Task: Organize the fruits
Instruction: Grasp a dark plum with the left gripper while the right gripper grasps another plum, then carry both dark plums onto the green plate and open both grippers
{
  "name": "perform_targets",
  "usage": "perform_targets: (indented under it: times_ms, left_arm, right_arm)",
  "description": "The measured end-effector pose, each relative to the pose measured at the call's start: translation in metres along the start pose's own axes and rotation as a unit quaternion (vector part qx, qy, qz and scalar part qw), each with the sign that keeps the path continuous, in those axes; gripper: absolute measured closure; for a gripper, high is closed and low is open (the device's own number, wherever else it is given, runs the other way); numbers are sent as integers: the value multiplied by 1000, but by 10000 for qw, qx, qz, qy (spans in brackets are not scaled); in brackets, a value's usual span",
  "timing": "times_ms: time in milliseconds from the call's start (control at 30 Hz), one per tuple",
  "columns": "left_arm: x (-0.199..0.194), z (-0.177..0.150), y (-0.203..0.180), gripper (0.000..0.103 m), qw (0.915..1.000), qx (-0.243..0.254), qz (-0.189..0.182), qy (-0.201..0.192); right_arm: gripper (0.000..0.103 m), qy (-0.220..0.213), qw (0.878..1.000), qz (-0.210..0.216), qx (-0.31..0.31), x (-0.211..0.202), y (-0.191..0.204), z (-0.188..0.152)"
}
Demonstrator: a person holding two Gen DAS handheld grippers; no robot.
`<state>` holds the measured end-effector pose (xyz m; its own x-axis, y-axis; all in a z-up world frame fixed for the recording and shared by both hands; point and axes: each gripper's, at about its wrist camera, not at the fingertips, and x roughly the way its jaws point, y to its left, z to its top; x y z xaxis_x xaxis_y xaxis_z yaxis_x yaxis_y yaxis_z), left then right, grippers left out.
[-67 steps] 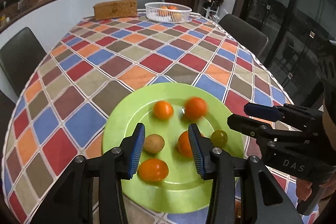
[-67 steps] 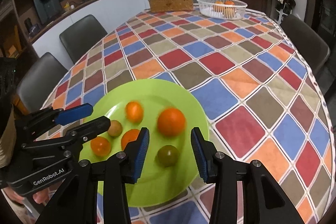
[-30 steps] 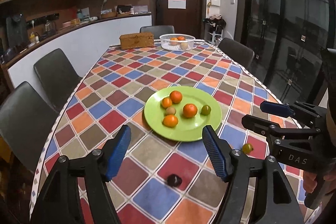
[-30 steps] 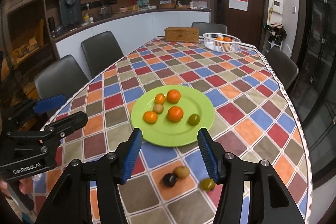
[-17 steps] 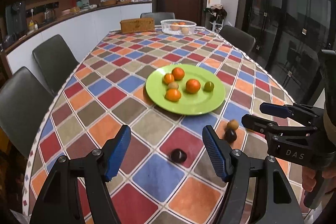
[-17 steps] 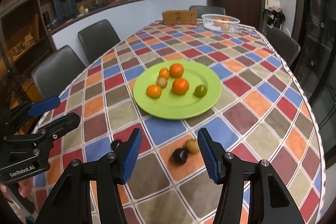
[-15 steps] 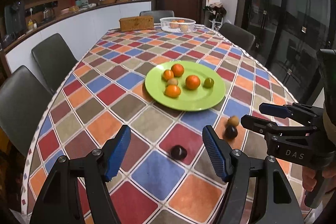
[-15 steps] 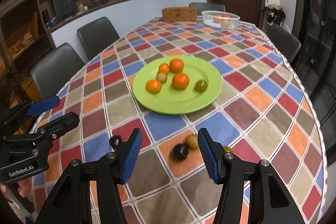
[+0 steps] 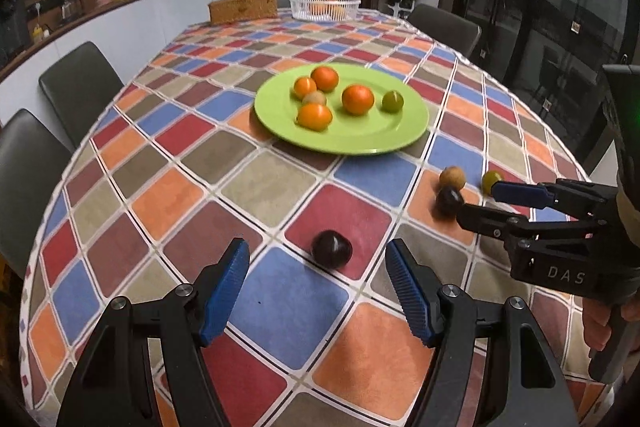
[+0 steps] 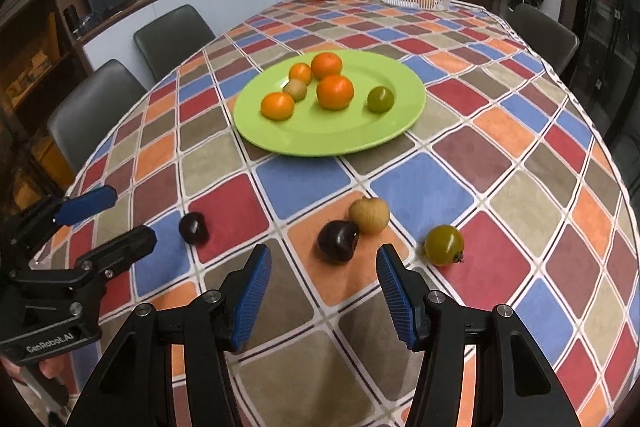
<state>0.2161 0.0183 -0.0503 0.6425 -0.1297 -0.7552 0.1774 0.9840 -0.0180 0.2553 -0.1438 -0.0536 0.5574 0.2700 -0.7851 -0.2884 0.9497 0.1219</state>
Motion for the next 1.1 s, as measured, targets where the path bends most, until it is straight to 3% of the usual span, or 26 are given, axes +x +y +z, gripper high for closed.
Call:
perform_targets:
  times_ms: [267,800,1100]
  left_arm:
    - [27,-2,2,34,9995,-86,-101,291]
    - [49,2,1,72,9977,-218,-389,511]
    - [47,3,1,74,9980,-240,-374,457]
  right_arm:
    - [49,168,9998,-28,72,18,-4,0]
    - [68,311,9995,-1,73,41,-9,7]
    - [74,296,9996,25,11,41,-9,9]
